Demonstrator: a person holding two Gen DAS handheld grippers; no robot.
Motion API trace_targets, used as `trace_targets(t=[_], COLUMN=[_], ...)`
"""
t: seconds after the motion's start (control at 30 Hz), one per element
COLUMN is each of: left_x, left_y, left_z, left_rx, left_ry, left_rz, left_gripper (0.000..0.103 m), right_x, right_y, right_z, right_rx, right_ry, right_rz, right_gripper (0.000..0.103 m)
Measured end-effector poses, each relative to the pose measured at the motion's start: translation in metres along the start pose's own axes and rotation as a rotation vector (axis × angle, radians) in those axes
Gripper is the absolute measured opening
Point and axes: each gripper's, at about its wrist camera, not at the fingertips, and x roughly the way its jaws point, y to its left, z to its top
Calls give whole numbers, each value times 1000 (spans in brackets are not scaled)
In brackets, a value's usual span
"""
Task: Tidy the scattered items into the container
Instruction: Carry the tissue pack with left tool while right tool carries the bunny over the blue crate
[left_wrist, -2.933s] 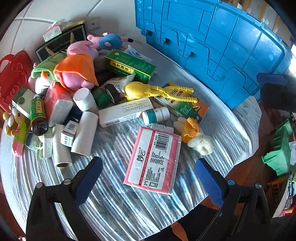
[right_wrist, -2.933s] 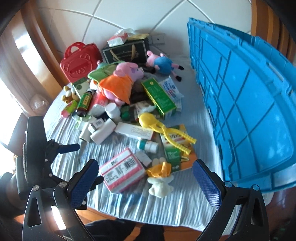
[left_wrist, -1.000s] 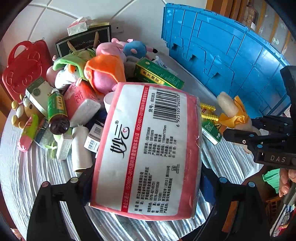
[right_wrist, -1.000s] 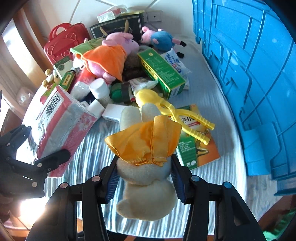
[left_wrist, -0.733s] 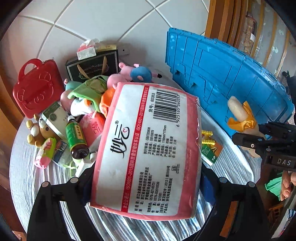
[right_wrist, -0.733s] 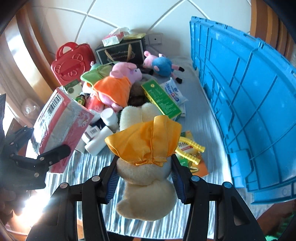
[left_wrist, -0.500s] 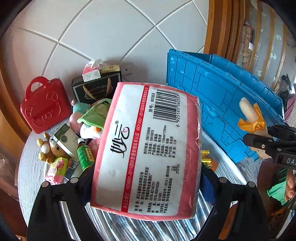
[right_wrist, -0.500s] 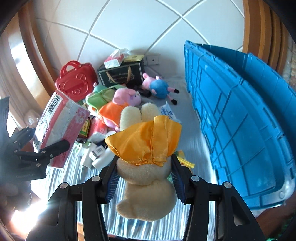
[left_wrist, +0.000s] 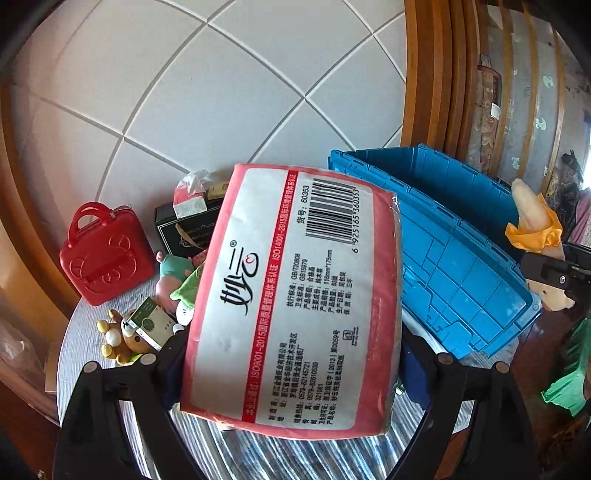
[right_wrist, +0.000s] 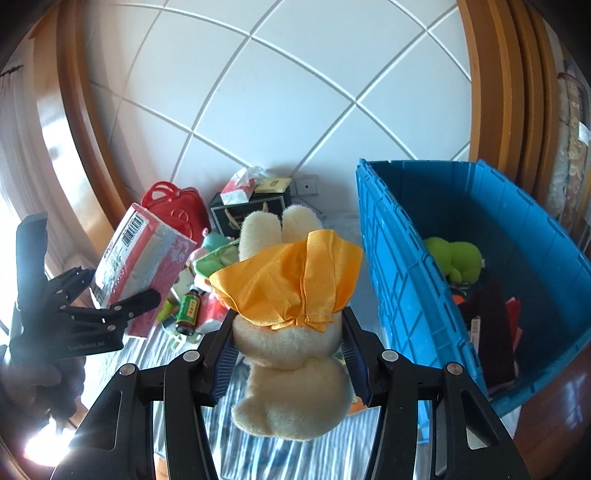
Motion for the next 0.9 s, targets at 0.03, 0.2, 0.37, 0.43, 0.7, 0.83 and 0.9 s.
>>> trace_targets(t=[0.03, 0.2, 0.37, 0.43, 0.7, 0.83, 0.9], left_x=[-3, -13, -18, -18, -8, 6, 14], left_y=[-3, -21, -41, -49, -81, -95, -103], left_z=[2, 19, 36, 42, 61, 70, 75], left_rx=[3, -3, 19, 27, 65, 75, 82], left_ry=[-4, -25, -44, -51, -57, -51, -48], left_rz=[4, -2, -11, -16, -38, -58, -68], left_gripper=[91, 91, 91, 91, 91, 91, 91], right_x=[-4, -18, -31, -37, -54, -58, -60], right_y=[-2, -8, -19, -26, -63, -84, -96], right_z=[3, 10, 18, 21, 34, 39, 40], right_rx=[-2, -11, -11, -6, 32, 56, 70], right_ry=[-7, -41, -73, -87, -126, -138, -140], right_rz=[4, 19, 25, 23, -7, -34, -49], right_gripper=[51, 51, 51, 51, 51, 51, 51])
